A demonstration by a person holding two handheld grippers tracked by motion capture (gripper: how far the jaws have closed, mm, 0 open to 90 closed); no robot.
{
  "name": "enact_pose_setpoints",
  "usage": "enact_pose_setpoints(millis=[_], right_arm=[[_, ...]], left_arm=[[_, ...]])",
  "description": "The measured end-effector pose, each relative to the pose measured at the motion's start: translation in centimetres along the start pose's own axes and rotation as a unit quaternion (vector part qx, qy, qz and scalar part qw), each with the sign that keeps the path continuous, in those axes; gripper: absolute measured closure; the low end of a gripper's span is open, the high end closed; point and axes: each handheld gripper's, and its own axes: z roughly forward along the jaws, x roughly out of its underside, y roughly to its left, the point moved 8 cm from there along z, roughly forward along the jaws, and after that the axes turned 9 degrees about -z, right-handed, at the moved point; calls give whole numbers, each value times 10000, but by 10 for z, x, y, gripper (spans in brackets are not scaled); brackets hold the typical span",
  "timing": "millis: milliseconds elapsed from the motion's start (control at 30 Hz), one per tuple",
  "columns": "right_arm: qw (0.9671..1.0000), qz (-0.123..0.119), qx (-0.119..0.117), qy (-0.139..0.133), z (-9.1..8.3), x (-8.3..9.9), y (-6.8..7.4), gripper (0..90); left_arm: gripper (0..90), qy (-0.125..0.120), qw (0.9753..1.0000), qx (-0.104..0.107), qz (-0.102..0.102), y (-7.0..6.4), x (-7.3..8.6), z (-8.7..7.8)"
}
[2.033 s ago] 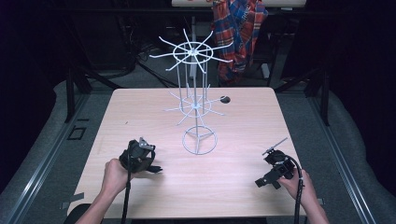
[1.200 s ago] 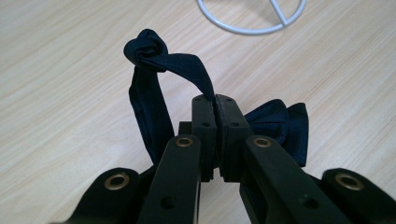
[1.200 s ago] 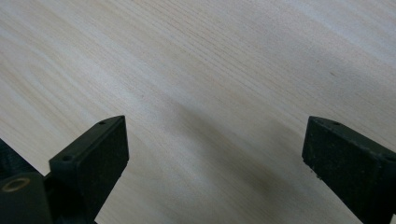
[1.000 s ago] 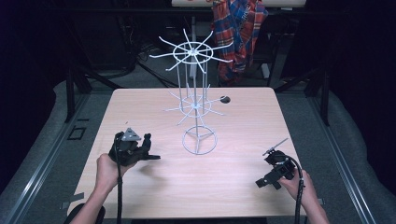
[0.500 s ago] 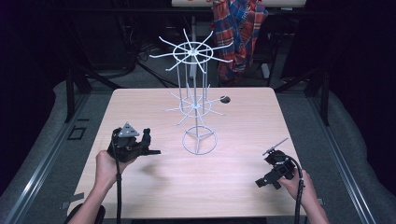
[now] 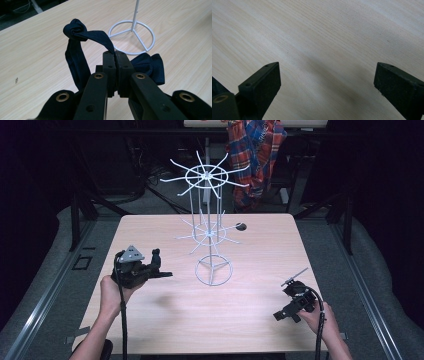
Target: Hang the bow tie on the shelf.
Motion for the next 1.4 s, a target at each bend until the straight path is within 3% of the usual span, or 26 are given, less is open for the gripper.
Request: enact_pose_setpoints(millis=[200, 433, 467, 600, 867, 1067, 1133, 1267, 1400], right_arm=[[9999, -116, 64, 98, -1, 2, -3, 68], [10000, -20, 27, 8, 0, 0, -1, 68], [9999, -46, 31, 104, -1, 1, -1, 68], [10000, -4, 34, -12, 0, 0, -1, 68], [9999, -38, 62, 79, -1, 2, -4, 68], [9999, -62, 76, 107, 0, 2, -4, 68], [10000, 53, 46, -12, 1, 1, -3, 68], [9999, -86, 81, 116, 0, 2, -5, 68], [9999, -59, 26, 123, 1, 2, -4, 68]], left_arm=[[876, -64, 10000, 12, 65, -2, -11, 0], [876, -219, 9997, 74, 125, -4, -22, -3], [876, -261, 9995, 83, 126, -4, -24, -3], [876, -326, 9992, 96, 230, -7, -32, -2], [876, -565, 9975, 103, 410, -9, -47, -3], [876, -593, 9971, 117, 472, -12, -51, -3], [876, -573, 9972, 121, 466, -12, -51, -2], [876, -586, 9970, 113, 483, -12, -52, -2], [876, -665, 9964, 174, 492, -15, -55, -2]])
